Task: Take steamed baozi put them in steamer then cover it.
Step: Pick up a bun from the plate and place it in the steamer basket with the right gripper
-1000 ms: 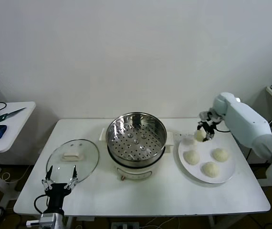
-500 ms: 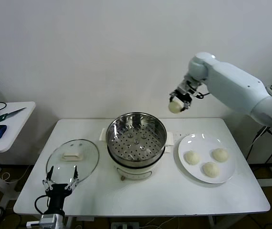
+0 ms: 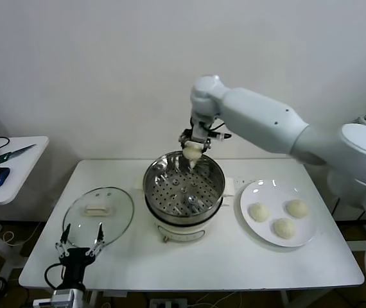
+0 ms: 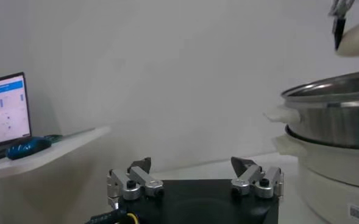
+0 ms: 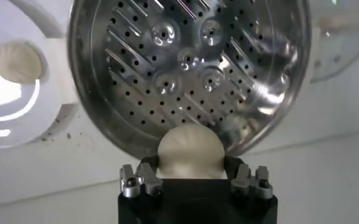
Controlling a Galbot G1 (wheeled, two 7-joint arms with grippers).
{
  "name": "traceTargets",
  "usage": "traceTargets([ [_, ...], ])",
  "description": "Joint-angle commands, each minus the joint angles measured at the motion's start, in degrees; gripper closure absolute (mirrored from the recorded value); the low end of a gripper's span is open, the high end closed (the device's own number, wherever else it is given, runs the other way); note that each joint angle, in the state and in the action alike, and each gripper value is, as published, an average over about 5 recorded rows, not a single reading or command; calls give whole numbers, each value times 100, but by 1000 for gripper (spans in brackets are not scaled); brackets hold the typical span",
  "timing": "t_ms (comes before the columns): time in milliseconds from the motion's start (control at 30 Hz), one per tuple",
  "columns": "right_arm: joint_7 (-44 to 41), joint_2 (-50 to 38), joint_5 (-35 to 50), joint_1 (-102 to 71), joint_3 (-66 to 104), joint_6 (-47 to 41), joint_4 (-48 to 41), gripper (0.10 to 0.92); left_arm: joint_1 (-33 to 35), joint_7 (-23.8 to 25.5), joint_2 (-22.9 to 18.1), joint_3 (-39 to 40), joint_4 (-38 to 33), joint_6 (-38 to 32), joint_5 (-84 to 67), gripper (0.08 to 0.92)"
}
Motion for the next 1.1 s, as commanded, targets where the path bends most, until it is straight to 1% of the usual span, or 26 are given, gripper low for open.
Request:
traceTargets([
  [33, 235, 375, -1194, -572, -9, 370, -66, 330, 15, 0, 26, -12, 4, -2, -16, 177],
  [267, 369, 532, -1385, -830, 66, 399, -475, 330, 22, 0, -16, 9, 19, -14, -12, 177],
  [533, 392, 572, -1331, -873, 60, 278, -526, 318, 25, -4, -11, 6, 49, -24, -8, 177],
  [600, 379, 552, -1187, -841, 3, 147, -487, 299, 28, -5, -8, 4, 53, -26, -7, 177],
  [700, 335, 508, -1041, -783, -33, 66, -415, 243, 28, -6, -10, 7, 52, -27, -3, 177],
  [800, 290, 426, -1015, -703, 36, 110, -313, 209, 33, -6, -13, 12, 47, -28, 2, 177],
  [933, 178, 165, -750, -471, 187, 109, 12, 203, 46, -7, -6, 18, 27, -23, 17, 177],
  [1000, 113, -47, -497, -333, 262, 43, 280, 203, 49, -7, -4, 20, 6, -15, 23, 177],
  [1100, 40, -514, 133, -64, 268, -225, 765, 202, 42, -9, -4, 33, -16, 3, 28, 177],
])
